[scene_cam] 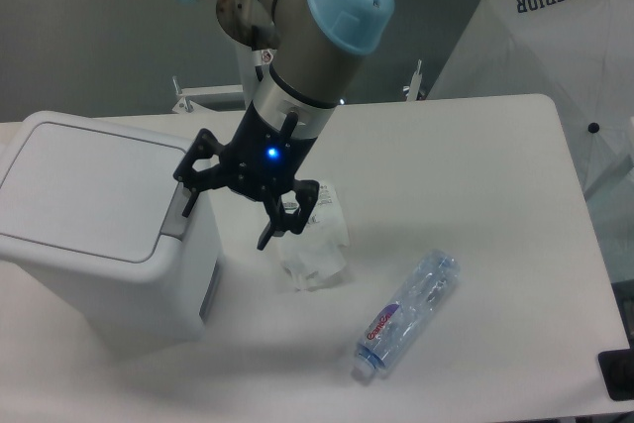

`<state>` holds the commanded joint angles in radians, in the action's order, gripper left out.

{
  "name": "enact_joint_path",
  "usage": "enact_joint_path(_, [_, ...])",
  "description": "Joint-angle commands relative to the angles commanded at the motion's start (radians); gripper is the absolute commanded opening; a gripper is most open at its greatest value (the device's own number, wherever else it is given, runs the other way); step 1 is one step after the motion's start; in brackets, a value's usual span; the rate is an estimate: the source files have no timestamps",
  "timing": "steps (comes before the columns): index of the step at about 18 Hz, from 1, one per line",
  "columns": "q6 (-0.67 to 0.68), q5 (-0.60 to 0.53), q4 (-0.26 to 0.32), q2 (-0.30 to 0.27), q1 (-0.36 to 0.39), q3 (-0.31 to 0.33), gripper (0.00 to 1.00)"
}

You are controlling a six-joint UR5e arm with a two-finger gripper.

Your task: Open the trash can

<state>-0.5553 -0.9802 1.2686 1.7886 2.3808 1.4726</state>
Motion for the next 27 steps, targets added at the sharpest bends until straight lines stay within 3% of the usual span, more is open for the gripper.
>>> enact_joint_path(15, [0.000,0.002,-0.011,0.012,0.000,-0.011,1.00])
enact_joint_path(20, [-0.006,0.003,-0.012,0.012,0.012,-0.064,1.00])
enact_joint_path(22, [-0.011,0.000,-0.059,0.023,0.015,-0.090,1.00])
enact_joint_path(25, [-0.012,-0.002,-0.207,0.046,0.038,-0.089,1.00])
enact_joint_path(27, [-0.014,-0.026,-0.238,0.069,0.063,-0.089,1.00])
